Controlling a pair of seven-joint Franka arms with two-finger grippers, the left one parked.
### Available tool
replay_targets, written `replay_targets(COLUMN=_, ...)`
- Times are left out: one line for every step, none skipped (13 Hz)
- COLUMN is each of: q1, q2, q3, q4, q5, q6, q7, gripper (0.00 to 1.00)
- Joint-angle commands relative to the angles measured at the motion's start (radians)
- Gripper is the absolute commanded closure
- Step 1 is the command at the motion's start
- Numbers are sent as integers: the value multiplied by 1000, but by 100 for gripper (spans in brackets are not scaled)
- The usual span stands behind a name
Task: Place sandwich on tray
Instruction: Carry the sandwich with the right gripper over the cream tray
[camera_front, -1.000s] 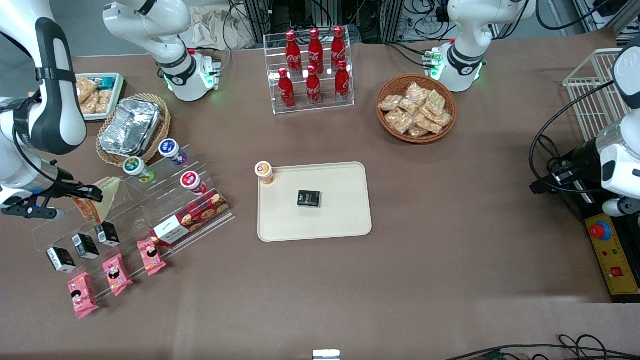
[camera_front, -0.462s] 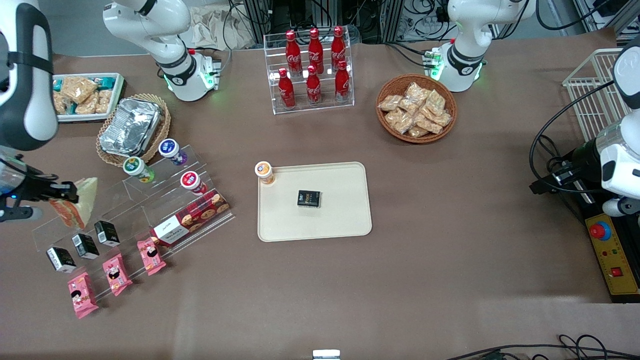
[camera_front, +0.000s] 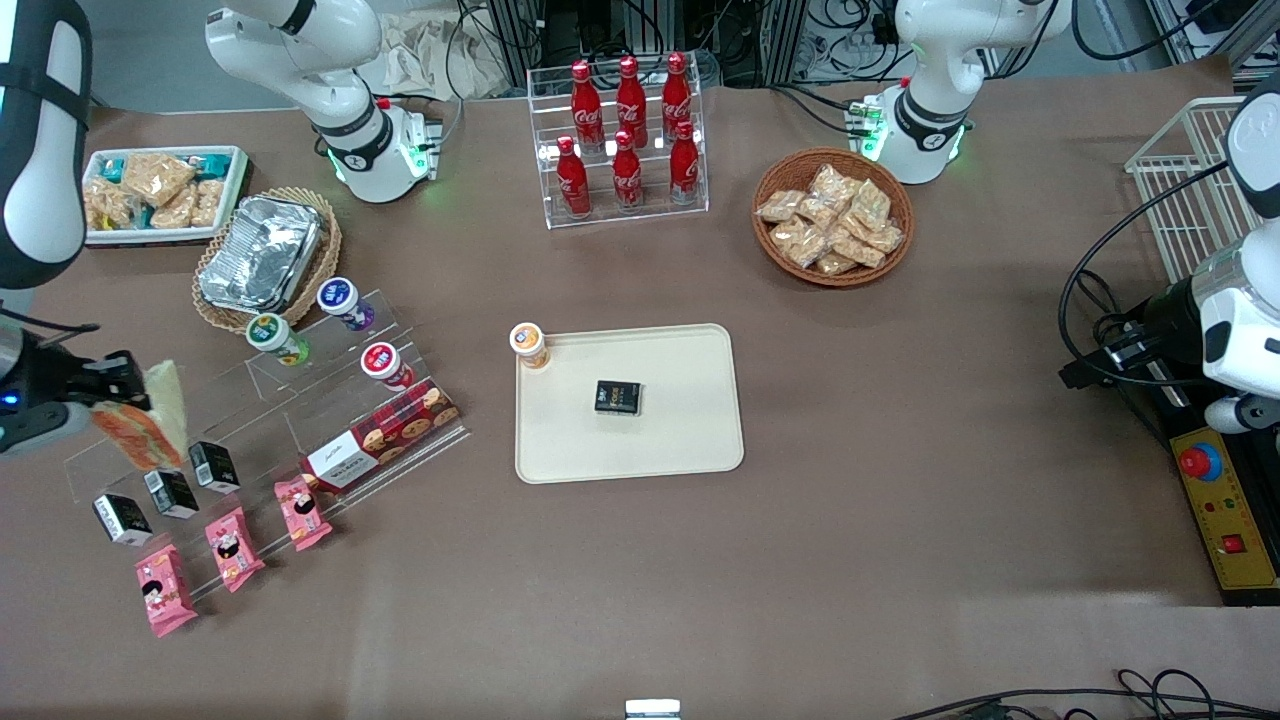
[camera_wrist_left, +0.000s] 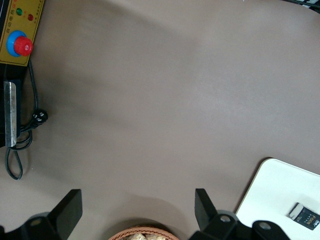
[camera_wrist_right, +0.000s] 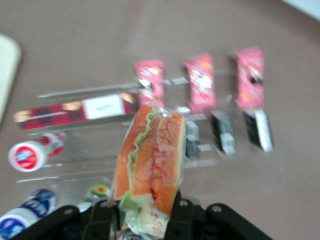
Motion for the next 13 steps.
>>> replay_targets(q1=101, q2=16, q3=-6, q4=39, q5=84, q6=-21, q7=-136, gripper=63)
replay_targets(q1=168, q2=19, q3=-6, q4=39, q5=86, q6=-12, q7=-155, gripper=63)
replay_targets(q1=236, q2=20, q3=-7, q4=39, q5=86, q6=11, q7=-158, gripper=63)
replay_targets(q1=311, q2=21, q3=-12, q4=39, q5=78, q6=35, q7=-156, gripper=63)
replay_targets(q1=365, q2=32, q3=-10, q4=39, q5=78, q6=66, q7=-155, gripper=63)
replay_targets(q1=407, q2=53, q3=-10, q4=39, q5=78, q6=89, q7=-155, gripper=63)
replay_targets(q1=456, q2=79, q3=-10, q4=39, q5=78, q6=104, q7=-152, gripper=63)
replay_targets(q1=492, q2=111, q3=-10, q4=39, q5=78, q6=123, q7=-149, gripper=63)
replay_targets(q1=526, q2=145, q3=-10, q4=39, q5=78, q6=167, q7=-147, gripper=63)
replay_targets(q1=552, q2=180, q3=-10, q4=39, q5=80, q6=214, q7=-147, gripper=63)
replay_targets(q1=574, q2=216, q3=-10, q4=39, q5=83, q6=256, q7=-149, gripper=62)
replay_targets(q1=600, q2=249, q3=-10, q4=39, q5=84, q6=302, q7=-147, gripper=62)
replay_targets(q1=631, q2=282, q3=-10, q4=39, q5=84, q6=349, q7=-147, gripper=62)
